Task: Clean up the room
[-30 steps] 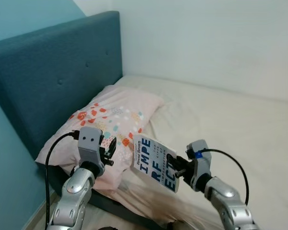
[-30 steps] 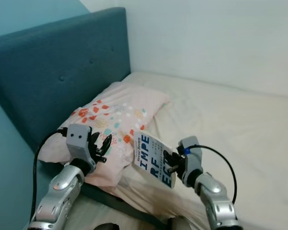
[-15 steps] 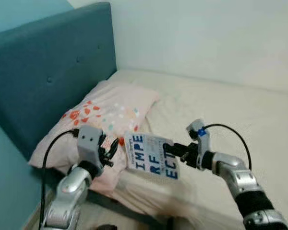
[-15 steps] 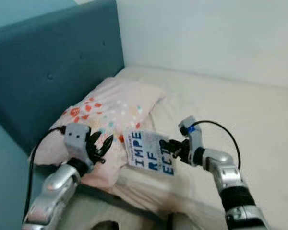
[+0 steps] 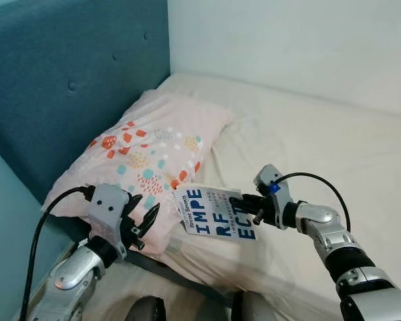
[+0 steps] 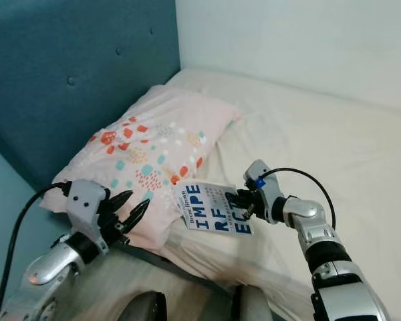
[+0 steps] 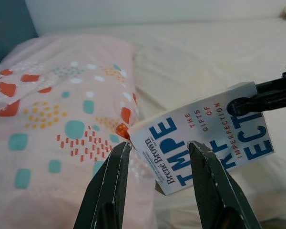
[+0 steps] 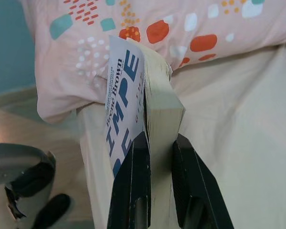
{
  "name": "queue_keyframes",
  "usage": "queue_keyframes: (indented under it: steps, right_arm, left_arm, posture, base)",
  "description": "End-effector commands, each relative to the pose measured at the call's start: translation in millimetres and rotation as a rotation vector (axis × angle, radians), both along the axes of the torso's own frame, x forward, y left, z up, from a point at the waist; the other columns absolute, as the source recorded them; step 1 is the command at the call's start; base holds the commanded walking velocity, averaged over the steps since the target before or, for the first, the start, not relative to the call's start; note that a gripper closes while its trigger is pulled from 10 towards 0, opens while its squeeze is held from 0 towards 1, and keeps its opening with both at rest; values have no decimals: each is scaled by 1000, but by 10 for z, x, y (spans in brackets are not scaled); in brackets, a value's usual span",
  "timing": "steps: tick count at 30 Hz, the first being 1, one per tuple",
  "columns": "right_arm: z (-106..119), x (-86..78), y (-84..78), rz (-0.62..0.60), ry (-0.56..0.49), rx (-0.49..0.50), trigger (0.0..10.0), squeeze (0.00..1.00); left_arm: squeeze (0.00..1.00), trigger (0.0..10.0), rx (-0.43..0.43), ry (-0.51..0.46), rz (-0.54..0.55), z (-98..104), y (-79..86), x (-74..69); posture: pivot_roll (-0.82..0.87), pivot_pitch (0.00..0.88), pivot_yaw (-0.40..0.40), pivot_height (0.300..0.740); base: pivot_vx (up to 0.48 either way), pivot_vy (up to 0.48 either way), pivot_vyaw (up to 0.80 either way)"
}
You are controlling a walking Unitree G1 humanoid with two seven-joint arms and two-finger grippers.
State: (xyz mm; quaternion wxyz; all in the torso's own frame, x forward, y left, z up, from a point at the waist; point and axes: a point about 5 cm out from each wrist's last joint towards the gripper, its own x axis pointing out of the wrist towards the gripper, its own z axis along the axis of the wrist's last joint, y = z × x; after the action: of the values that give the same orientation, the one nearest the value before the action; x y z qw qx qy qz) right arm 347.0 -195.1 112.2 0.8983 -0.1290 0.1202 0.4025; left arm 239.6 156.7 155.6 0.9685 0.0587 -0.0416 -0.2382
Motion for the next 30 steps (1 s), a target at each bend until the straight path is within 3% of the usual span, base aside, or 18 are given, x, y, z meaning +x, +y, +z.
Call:
queue_keyframes:
  steps: [1,2,11,20,30]
  right_arm:
    - [-92,-45,35,21,36,12,10000,0]
    - [-147,-65,63,19,45,39,10000,0]
    - [-223,-96,65,-66,15,154,10000,0]
    - [-212,-80,13,-67,-28,61,10000,0]
    - [-233,-105,-10,-58,-23,68,10000,0]
  left_arm:
    - [0,10000,15,25,-35,-25,-17,-40]
    - [0,10000,33,39,-83,-30,-60,-75]
    - [0,10000,32,49,-123,0,-127,-101]
    - [0,10000,39,52,-156,20,-168,-84]
    - [0,10000,33,56,-161,21,-181,-66]
  posture:
    - [187,232,-45,625]
    - [191,239,-40,625]
    - [187,242,-22,625]
    - [186,236,-13,625]
    - [181,223,-12,625]
  base:
    - [0,0,0]
    - [0,0,0]
    - [0,0,0]
    - [0,0,0]
    - [0,0,0]
